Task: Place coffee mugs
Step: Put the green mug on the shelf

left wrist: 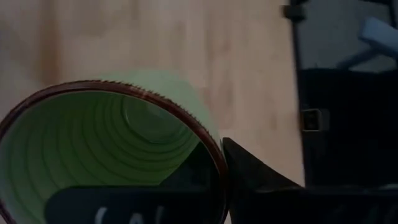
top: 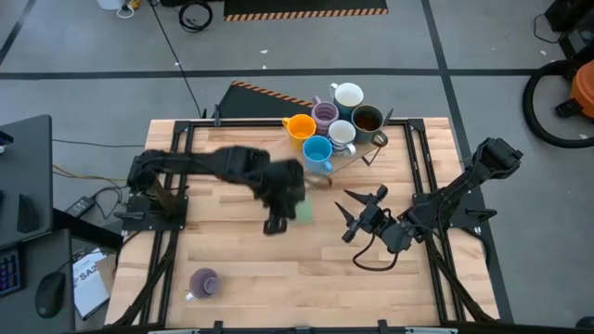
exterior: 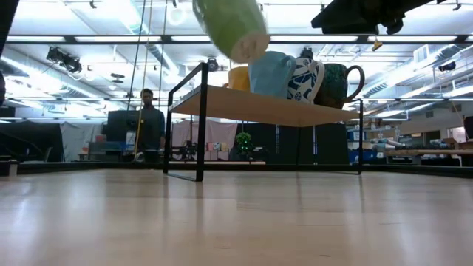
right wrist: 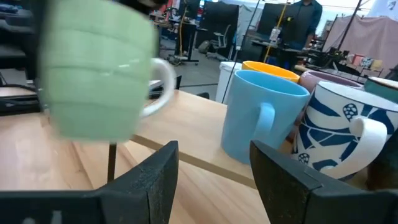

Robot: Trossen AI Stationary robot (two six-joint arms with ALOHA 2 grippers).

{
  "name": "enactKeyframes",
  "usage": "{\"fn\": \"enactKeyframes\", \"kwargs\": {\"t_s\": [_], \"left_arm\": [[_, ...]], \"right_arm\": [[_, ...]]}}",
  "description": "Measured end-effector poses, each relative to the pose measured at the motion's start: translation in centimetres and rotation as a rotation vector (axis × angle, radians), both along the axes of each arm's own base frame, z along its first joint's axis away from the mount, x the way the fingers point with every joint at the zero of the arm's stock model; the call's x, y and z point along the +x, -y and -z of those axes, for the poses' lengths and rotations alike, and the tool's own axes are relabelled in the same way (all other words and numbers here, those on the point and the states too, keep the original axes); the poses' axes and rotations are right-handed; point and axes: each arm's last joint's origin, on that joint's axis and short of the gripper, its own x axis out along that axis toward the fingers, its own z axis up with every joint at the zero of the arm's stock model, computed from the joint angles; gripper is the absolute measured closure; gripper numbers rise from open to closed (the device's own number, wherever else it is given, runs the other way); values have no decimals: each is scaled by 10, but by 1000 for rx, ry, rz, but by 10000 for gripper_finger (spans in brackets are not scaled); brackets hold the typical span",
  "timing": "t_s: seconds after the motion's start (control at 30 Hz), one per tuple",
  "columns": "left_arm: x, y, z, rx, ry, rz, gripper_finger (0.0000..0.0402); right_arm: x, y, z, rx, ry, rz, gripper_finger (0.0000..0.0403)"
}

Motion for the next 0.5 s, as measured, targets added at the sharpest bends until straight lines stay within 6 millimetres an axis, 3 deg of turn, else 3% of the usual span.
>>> {"fn": "enactKeyframes", "kwargs": {"t_s": [0.27,0.5], "left_arm": [[-2,-64,0,-4,-28,-179,376],[-17,-110,4,-25,-119,-308,376]], "right_arm": [[1,0,2,-3,-25,-38,199],[1,0,3,0,-30,-44,199]]}}
